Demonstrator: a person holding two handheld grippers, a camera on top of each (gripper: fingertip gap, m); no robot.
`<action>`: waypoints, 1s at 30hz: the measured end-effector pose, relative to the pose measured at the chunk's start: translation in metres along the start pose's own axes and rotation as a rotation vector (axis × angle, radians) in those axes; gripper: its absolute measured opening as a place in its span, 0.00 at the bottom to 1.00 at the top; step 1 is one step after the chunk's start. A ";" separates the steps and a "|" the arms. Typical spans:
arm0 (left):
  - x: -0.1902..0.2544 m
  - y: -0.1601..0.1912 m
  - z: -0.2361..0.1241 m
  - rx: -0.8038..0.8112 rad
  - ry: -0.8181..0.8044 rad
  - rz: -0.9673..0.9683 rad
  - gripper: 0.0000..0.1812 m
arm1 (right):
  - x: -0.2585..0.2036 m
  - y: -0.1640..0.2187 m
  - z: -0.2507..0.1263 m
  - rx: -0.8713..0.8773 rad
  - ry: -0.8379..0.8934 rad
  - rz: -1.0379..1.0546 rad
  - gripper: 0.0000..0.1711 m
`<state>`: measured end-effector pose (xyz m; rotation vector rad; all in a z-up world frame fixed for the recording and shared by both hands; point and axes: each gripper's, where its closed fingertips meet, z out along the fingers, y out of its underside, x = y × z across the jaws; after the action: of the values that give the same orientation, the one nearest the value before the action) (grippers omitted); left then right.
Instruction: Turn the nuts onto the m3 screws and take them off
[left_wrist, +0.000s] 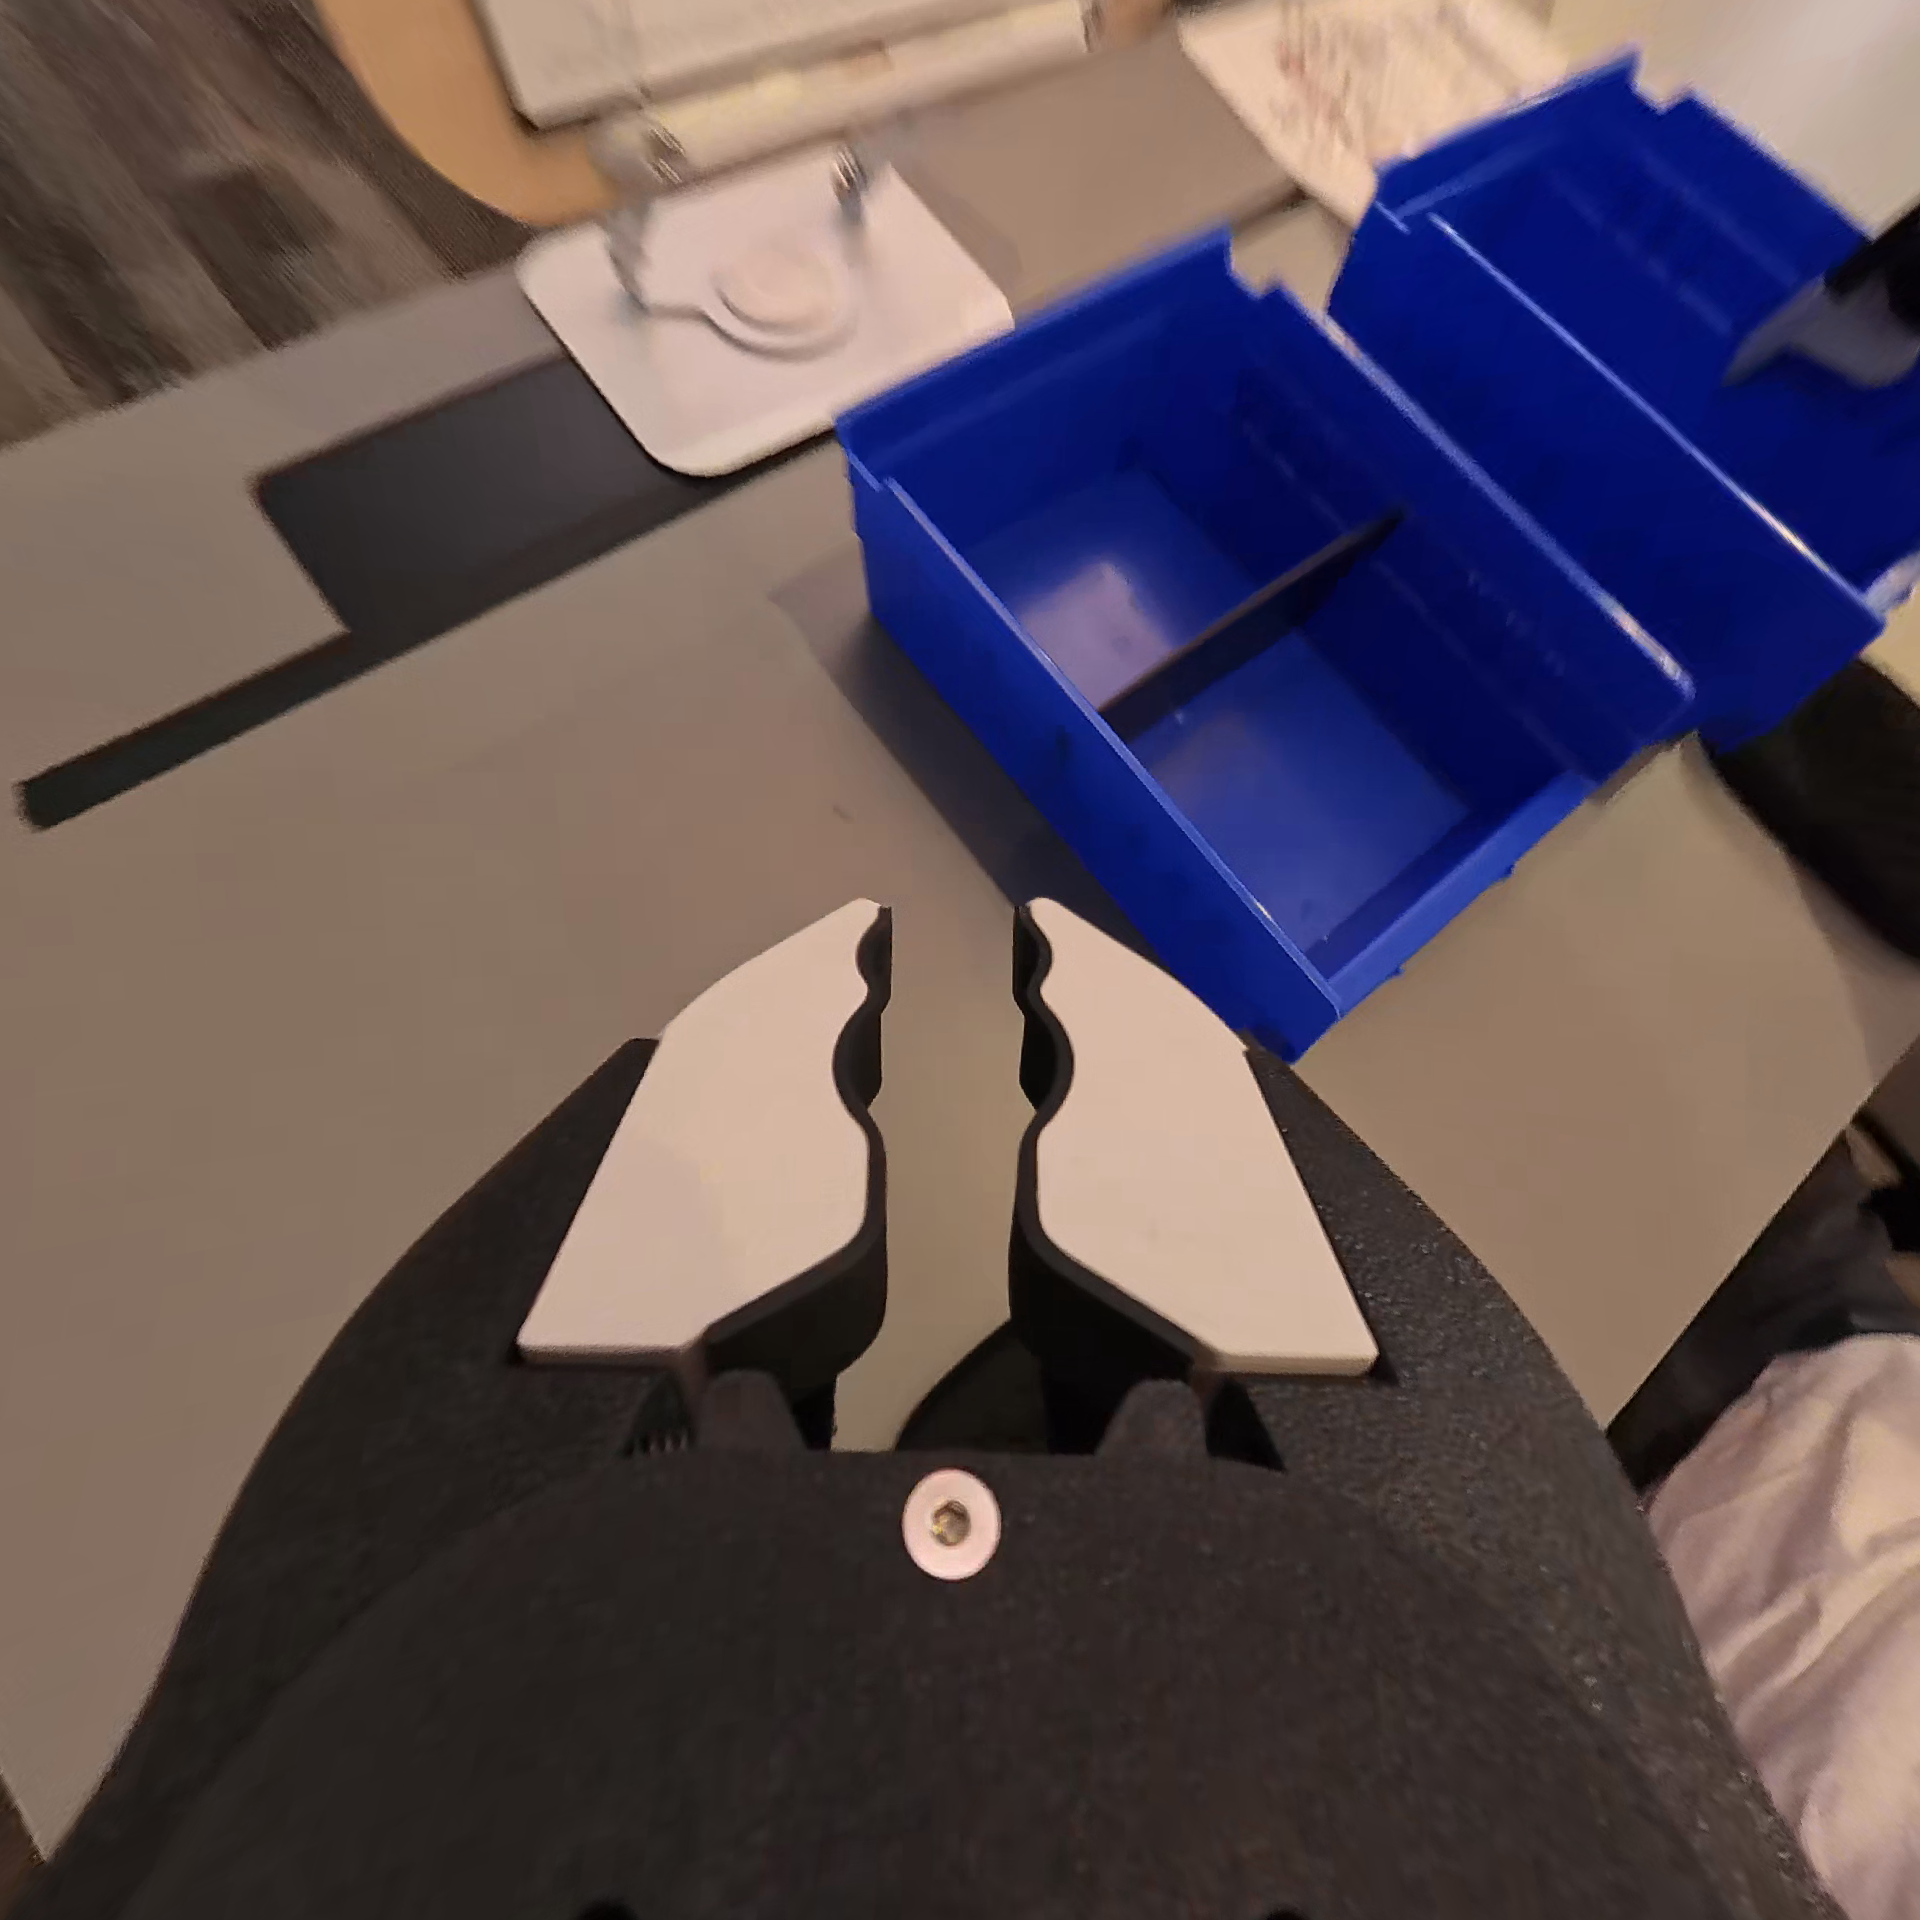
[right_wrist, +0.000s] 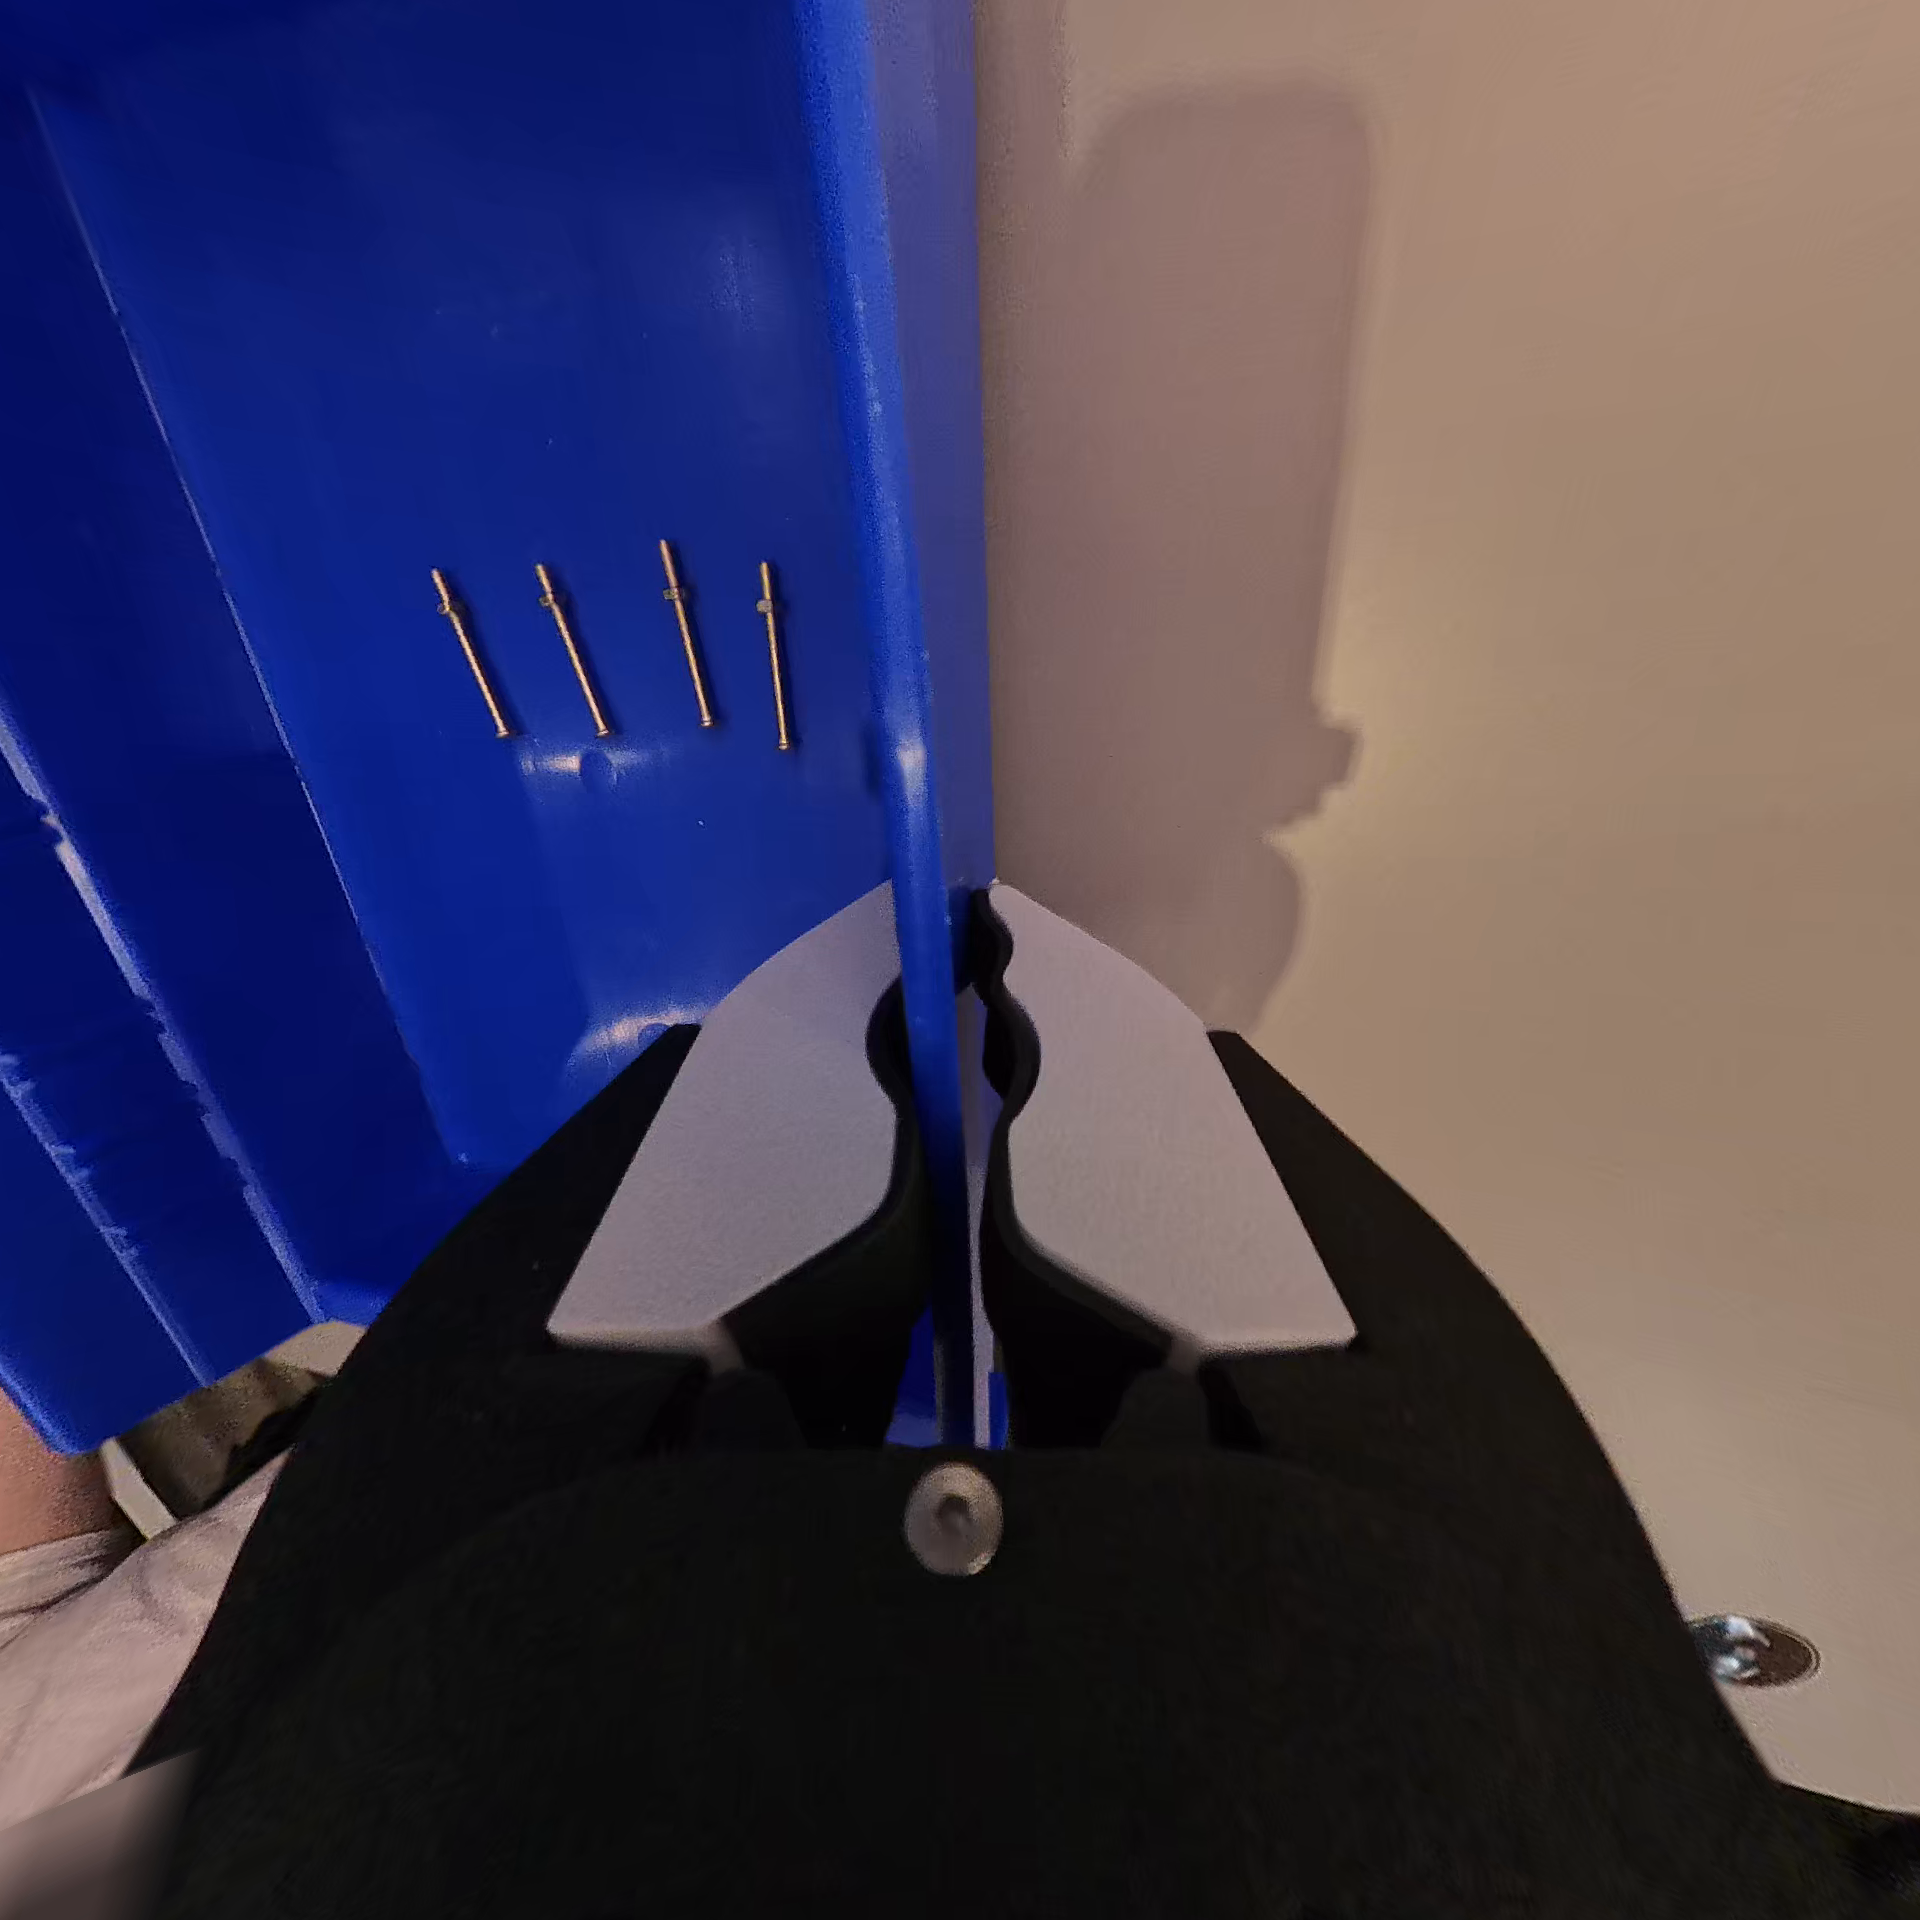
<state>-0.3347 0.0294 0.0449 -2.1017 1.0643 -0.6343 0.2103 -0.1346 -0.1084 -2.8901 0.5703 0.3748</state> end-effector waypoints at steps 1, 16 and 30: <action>-0.003 -0.001 -0.006 0.024 -0.005 -0.005 0.12 | -0.001 0.000 -0.007 0.006 -0.007 0.006 0.03; -0.056 0.021 -0.048 0.098 -0.060 -0.160 0.11 | -0.168 -0.022 -0.091 -0.042 -0.028 -0.119 0.03; -0.094 0.032 -0.123 0.277 -0.308 -0.292 0.11 | -0.445 -0.040 -0.008 -0.130 -0.061 -0.527 0.03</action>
<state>-0.4851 0.0503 0.0893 -2.0385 0.4753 -0.5362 -0.1703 0.0560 0.0266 -2.9843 -0.2385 0.4248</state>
